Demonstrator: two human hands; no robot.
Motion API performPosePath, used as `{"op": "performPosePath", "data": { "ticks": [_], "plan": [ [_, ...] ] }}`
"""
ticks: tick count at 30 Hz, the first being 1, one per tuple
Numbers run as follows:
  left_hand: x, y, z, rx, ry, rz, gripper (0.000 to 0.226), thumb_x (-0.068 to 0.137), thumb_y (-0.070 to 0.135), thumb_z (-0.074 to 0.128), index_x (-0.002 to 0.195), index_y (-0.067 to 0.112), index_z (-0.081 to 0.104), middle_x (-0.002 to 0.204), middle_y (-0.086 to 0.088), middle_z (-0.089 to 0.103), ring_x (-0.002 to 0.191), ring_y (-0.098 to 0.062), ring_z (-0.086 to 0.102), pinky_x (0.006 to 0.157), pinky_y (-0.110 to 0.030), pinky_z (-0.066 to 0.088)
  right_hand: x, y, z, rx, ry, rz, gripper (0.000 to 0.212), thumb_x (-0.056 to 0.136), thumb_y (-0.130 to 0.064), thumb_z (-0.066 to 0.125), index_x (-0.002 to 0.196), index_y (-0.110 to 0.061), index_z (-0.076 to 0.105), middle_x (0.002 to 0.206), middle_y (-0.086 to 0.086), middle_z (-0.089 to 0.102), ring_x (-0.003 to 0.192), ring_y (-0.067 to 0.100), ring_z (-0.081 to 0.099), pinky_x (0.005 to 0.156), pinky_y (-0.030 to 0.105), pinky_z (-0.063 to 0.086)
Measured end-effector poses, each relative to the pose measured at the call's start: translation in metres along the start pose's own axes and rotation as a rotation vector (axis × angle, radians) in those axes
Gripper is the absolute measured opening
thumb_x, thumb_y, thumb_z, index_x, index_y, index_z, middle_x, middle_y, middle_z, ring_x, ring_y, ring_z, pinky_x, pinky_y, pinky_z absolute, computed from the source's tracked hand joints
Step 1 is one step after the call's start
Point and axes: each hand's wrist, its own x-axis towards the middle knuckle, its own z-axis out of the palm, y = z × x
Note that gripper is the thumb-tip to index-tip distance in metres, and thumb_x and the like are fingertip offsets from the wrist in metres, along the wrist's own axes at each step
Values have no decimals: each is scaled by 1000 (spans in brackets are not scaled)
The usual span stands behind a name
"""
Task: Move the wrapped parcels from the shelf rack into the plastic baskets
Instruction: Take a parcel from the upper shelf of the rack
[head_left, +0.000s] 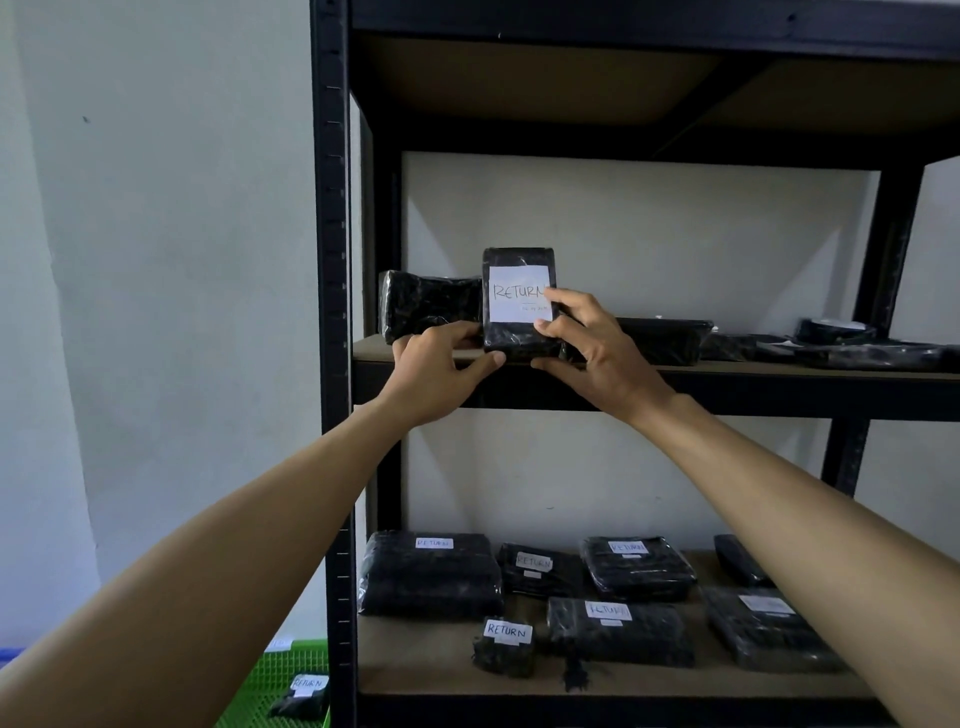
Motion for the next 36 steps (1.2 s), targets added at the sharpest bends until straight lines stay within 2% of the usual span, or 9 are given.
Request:
{"op": "performPosePath", "data": {
  "ticks": [7, 12, 16, 19, 23, 27, 30, 34, 36],
  "plan": [
    [-5, 3, 7, 5, 79, -8, 35, 91, 45, 57, 123, 31, 60, 109, 12, 67, 105, -10, 53, 97, -30, 19, -2, -14, 0, 57, 28, 65, 33, 82, -15, 75, 108, -2, 60, 140, 16, 49, 123, 27, 49, 103, 38, 34],
    [-13, 2, 17, -15, 164, -24, 34, 90, 43, 60, 120, 29, 62, 104, 13, 68, 103, -7, 54, 110, -48, 19, 7, -36, -4, 314, 77, 294, 49, 71, -42, 79, 93, -9, 50, 136, 11, 46, 128, 20, 45, 97, 28, 42],
    [-15, -1, 22, -8, 220, -39, 31, 91, 44, 58, 118, 31, 63, 109, 12, 68, 108, -9, 55, 110, -53, 17, 27, -50, -4, 272, 93, 473, 91, 56, -55, 88, 119, -14, 37, 124, 4, 47, 111, 17, 48, 98, 44, 41],
    [-16, -2, 21, 3, 229, -18, 26, 92, 40, 58, 116, 33, 64, 111, 13, 67, 111, -7, 53, 109, -54, 17, 38, -53, -5, 274, 39, 562, 107, 54, -50, 90, 133, -20, 25, 119, -1, 51, 107, 19, 47, 99, 38, 34],
    [-20, -2, 18, 46, 222, -10, 23, 91, 27, 62, 113, 30, 63, 109, 15, 66, 108, -4, 50, 109, -55, 16, 42, -58, -5, 292, 7, 599, 114, 57, -37, 91, 141, -25, 16, 112, 0, 41, 101, 19, 34, 93, 34, 27],
    [-27, -3, 18, 65, 193, 12, 27, 92, 18, 58, 117, 28, 61, 110, 12, 67, 122, -13, 52, 110, -58, 10, 41, -55, -5, 305, -75, 588, 121, 53, -44, 92, 143, -29, 13, 130, 7, 46, 114, 26, 40, 93, 33, 23],
    [-30, -1, 17, 63, 180, -5, 30, 93, 14, 54, 119, 27, 61, 113, 5, 69, 134, -14, 42, 113, -57, 3, 43, -54, -4, 336, -98, 618, 122, 47, -59, 90, 140, -31, 15, 126, 7, 47, 120, 27, 42, 99, 37, 31],
    [-33, 2, 13, 120, 139, 0, 40, 93, 9, 50, 125, 31, 58, 117, 8, 67, 138, -13, 35, 114, -53, -2, 44, -54, 0, 397, -85, 638, 106, 55, -41, 90, 134, -29, 20, 113, 6, 44, 113, 25, 42, 85, 28, 39],
    [-35, 4, 9, 181, 154, 10, 37, 92, 14, 53, 126, 27, 58, 121, 7, 65, 135, -13, 40, 114, -51, 0, 40, -56, 0, 415, -42, 616, 107, 49, -46, 88, 131, -28, 23, 114, 6, 47, 109, 23, 42, 84, 27, 40]
  ]
}}
